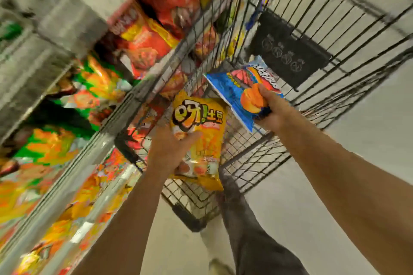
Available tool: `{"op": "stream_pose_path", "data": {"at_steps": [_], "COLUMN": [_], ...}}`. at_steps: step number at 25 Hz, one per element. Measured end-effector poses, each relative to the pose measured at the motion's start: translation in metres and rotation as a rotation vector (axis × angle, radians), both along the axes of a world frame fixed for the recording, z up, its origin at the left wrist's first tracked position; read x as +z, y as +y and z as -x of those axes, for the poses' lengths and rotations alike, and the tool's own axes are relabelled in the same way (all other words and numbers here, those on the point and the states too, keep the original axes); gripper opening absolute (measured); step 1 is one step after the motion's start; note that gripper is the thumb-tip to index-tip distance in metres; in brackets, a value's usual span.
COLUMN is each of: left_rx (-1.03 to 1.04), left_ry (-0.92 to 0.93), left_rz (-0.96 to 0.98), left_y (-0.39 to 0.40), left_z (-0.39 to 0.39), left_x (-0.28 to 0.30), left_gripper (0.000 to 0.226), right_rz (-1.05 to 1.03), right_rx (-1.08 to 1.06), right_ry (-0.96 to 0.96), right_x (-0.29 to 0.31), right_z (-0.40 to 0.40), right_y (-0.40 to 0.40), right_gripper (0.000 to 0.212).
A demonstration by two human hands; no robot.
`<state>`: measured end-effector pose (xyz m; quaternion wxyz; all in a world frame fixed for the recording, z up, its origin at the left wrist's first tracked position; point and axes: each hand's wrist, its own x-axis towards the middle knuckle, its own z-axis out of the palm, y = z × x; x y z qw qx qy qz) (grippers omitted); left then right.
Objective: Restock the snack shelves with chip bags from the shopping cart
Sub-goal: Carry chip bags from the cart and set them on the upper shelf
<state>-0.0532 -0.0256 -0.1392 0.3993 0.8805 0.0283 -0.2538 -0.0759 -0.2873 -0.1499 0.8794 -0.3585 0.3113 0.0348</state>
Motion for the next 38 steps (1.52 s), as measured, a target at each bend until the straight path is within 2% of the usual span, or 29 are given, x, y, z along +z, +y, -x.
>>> {"op": "stream_pose_path", "data": {"at_steps": [3,5,8,10,13,15,18,20,23,24,26,27,28,30,32,36,38], "left_rx": [0.104,0.147,0.273,0.355,0.443,0.494,0.549,0.627,0.672,0.665,0.685,0.721,0.741,0.748,0.76,0.715,0.655], "left_ry": [-0.18,-0.285,-0.361,-0.473,-0.652,-0.738,-0.898,-0.912,-0.893,-0.902,-0.9,-0.89,-0.878,-0.85,-0.791,-0.815,-0.84], "left_rz": [0.167,0.271,0.389,0.439,0.434,0.391,0.38,0.403,0.461,0.492,0.541,0.575,0.602,0.58,0.573,0.496,0.519], "left_y": [0.029,0.058,0.113,0.142,0.173,0.184,0.191,0.185,0.169,0.162,0.149,0.144,0.14,0.133,0.129,0.142,0.151], "left_z": [0.05,0.093,0.167,0.207,0.254,0.28,0.319,0.344,0.376,0.388,0.408,0.418,0.429,0.448,0.468,0.488,0.493], "left_x": [0.074,0.122,0.195,0.239,0.302,0.333,0.372,0.393,0.411,0.417,0.424,0.426,0.426,0.424,0.43,0.454,0.473], "left_gripper": [0.038,0.031,0.031,0.036,0.032,0.033,0.054,0.066,0.065,0.07,0.093,0.096,0.09,0.067,0.053,0.053,0.047], "right_rz": [-0.003,0.086,0.455,0.618,0.715,0.759,0.745,0.678,0.658,0.656,0.666,0.677,0.693,0.686,0.678,0.714,0.722], "right_rx": [0.16,0.231,0.235,0.238,0.291,0.315,0.362,0.416,0.532,0.563,0.606,0.619,0.621,0.639,0.654,0.642,0.639], "right_ry": [-0.308,-0.34,-0.262,-0.278,-0.403,-0.462,-0.619,-0.737,-0.815,-0.855,-0.933,-0.954,-0.96,-0.95,-0.965,-1.003,-1.03], "right_x": [0.087,0.138,0.205,0.242,0.295,0.324,0.358,0.381,0.406,0.411,0.416,0.418,0.42,0.422,0.429,0.452,0.474], "right_z": [0.055,0.094,0.156,0.189,0.227,0.239,0.252,0.263,0.28,0.286,0.299,0.304,0.309,0.317,0.325,0.333,0.336], "right_y": [0.019,0.028,0.055,0.078,0.117,0.14,0.168,0.177,0.171,0.166,0.155,0.15,0.147,0.145,0.148,0.159,0.167], "right_gripper": [0.047,0.045,0.022,0.036,0.042,0.055,0.076,0.082,0.106,0.103,0.082,0.073,0.068,0.072,0.077,0.104,0.1]}}
